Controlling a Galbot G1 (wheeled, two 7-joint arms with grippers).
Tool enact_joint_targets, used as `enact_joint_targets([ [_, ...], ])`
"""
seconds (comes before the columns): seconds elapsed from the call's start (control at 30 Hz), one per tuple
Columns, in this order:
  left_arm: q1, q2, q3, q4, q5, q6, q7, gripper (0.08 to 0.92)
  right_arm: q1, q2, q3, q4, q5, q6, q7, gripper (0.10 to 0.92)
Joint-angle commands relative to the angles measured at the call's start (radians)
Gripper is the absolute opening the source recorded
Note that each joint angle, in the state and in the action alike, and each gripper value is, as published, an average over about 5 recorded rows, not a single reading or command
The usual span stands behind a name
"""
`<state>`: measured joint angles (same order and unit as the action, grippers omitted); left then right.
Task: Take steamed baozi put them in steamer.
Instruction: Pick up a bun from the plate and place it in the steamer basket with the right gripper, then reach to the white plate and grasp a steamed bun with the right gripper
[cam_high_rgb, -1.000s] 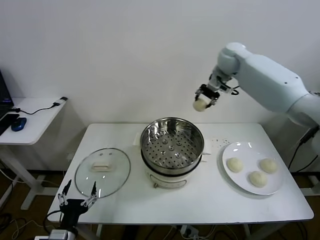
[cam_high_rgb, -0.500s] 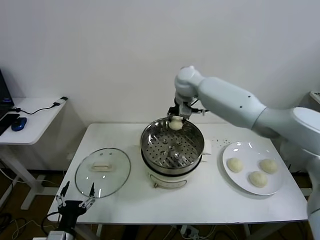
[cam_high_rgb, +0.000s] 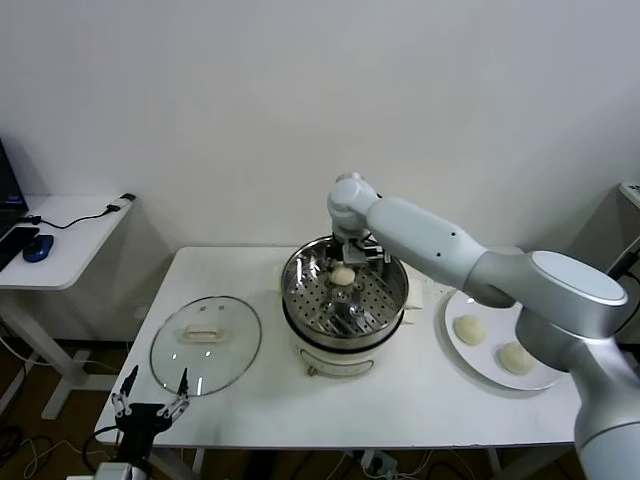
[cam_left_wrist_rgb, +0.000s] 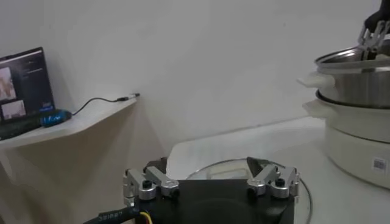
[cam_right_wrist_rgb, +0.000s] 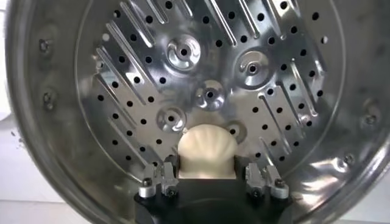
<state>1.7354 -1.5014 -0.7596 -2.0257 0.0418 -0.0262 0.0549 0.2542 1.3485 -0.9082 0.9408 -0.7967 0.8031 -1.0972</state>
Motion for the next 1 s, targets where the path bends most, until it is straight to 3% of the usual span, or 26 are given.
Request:
enact_joint_targets([
  [0.03, 0.0, -0.001, 0.001, -0.001, 0.0, 0.0, 0.0, 0.823, -0.014, 0.012, 0.016, -0.004, -0.016, 0.006, -0.003, 0.767],
  [0.23, 0.0, -0.002, 0.005, -0.006, 0.003, 0.002, -0.001, 0.823, 0.078, -0.055, -0.009, 0.074, 0.12, -0.02, -0.031, 0.821],
  [0.4, 0.002, -0.004, 0.013, -0.012, 0.006, 0.002, -0.001, 0.823, 0.193, -0.194, -0.083, 0.17, 0.364, -0.144, -0.047, 0.823],
  [0.5, 0.004, -0.005, 0.018, -0.021, 0.007, 0.004, -0.001, 0.823, 0.295, -0.3, -0.19, 0.212, 0.561, -0.29, -0.039, 0.823],
  [0.67, 0.012, -0.005, 0.024, -0.035, 0.01, 0.004, -0.001, 0.823, 0.502, -0.476, -0.505, 0.265, 1.042, -0.653, 0.05, 0.823],
  [0.73, 0.016, -0.005, 0.027, -0.038, 0.01, 0.003, -0.001, 0.823, 0.542, -0.538, -0.577, 0.282, 1.15, -0.78, 0.083, 0.823],
  [1.0, 0.024, -0.009, 0.04, -0.048, 0.018, 0.002, -0.002, 0.823, 0.396, -0.767, -0.54, 0.284, 1.222, -1.035, 0.048, 0.823],
])
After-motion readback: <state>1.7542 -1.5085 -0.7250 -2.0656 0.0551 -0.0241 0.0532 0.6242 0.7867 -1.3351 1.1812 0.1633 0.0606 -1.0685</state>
